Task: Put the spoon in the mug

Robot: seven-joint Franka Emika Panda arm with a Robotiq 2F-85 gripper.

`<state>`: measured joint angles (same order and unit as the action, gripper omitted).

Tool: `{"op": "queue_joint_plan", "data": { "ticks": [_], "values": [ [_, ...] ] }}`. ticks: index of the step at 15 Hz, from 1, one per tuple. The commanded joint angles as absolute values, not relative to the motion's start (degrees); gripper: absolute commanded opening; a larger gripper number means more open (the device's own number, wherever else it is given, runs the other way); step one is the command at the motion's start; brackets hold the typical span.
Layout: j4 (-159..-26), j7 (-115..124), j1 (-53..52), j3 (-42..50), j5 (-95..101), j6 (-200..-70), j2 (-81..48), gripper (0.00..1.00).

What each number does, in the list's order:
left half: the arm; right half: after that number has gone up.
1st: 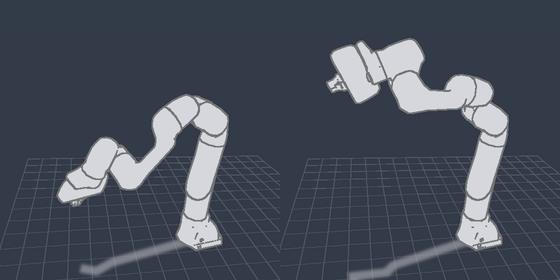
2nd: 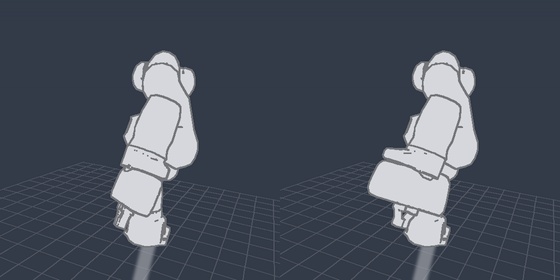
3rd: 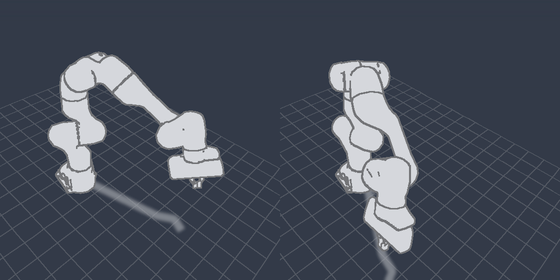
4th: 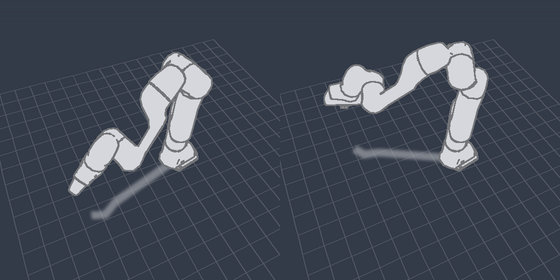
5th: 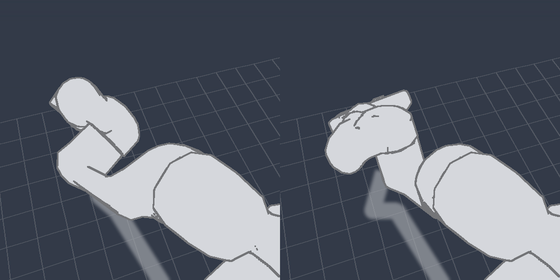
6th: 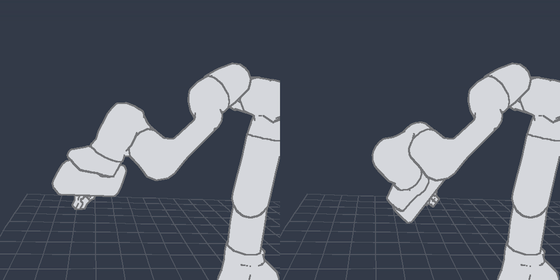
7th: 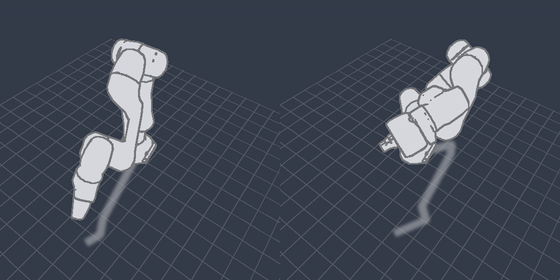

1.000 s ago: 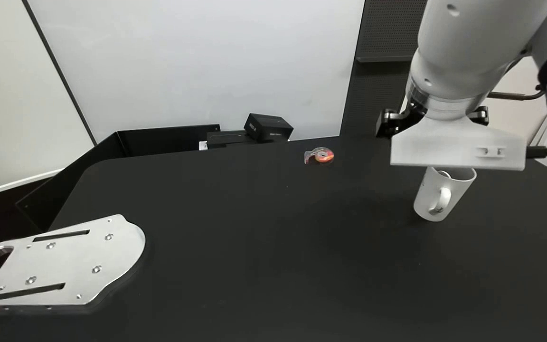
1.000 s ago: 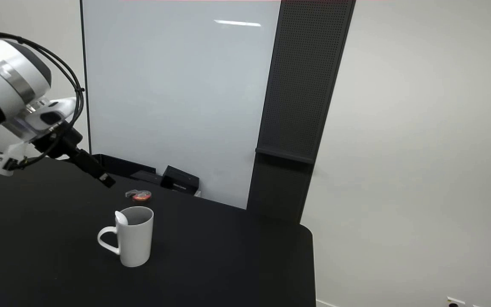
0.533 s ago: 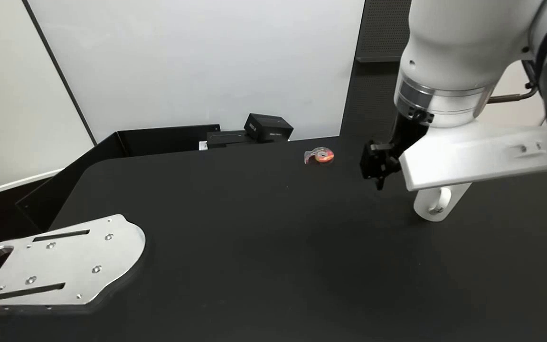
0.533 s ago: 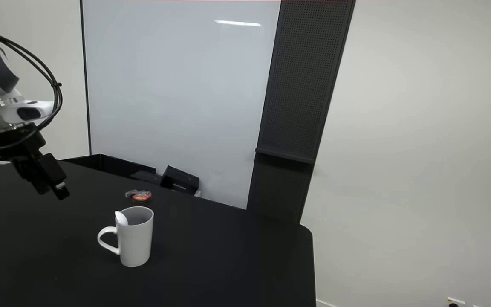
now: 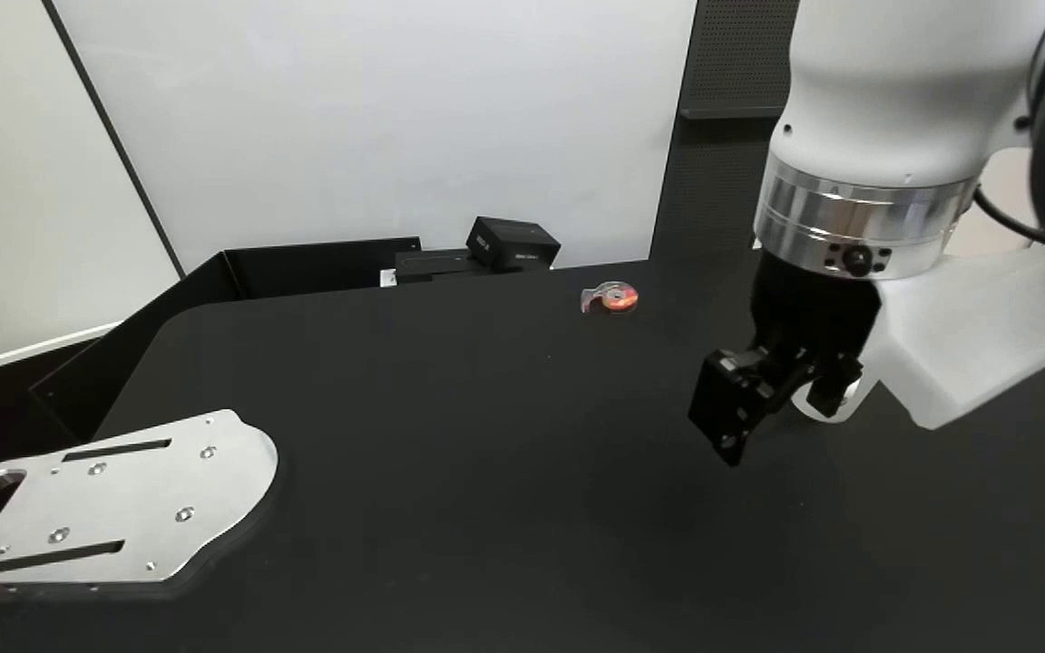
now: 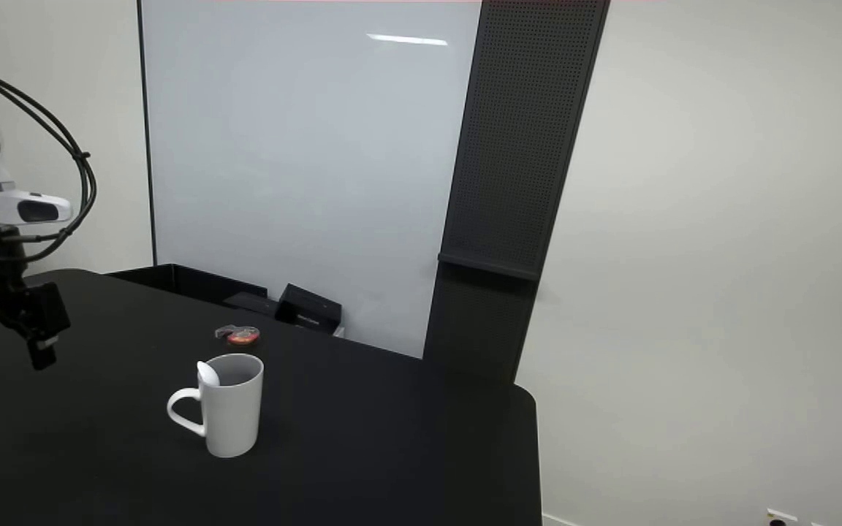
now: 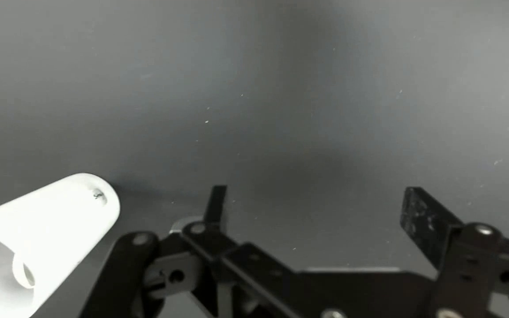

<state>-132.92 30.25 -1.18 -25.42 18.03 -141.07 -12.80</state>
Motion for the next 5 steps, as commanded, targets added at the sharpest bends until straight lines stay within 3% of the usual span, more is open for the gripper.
{"op": "queue_joint_plan", "data": {
  "ticks": [1, 2, 5],
  "values": [
    [-133.79, 15.10, 1.49, -29.18, 9.19, -136.86, -11.89, 1.00],
    [-133.43, 19.70, -6.47, -20.92, 10.59, -139.77, -11.99, 1.00],
    [-133.37, 14.85, -5.85, -22.02, 7.85, -137.89, -12.02, 1.00]
  ]
}}
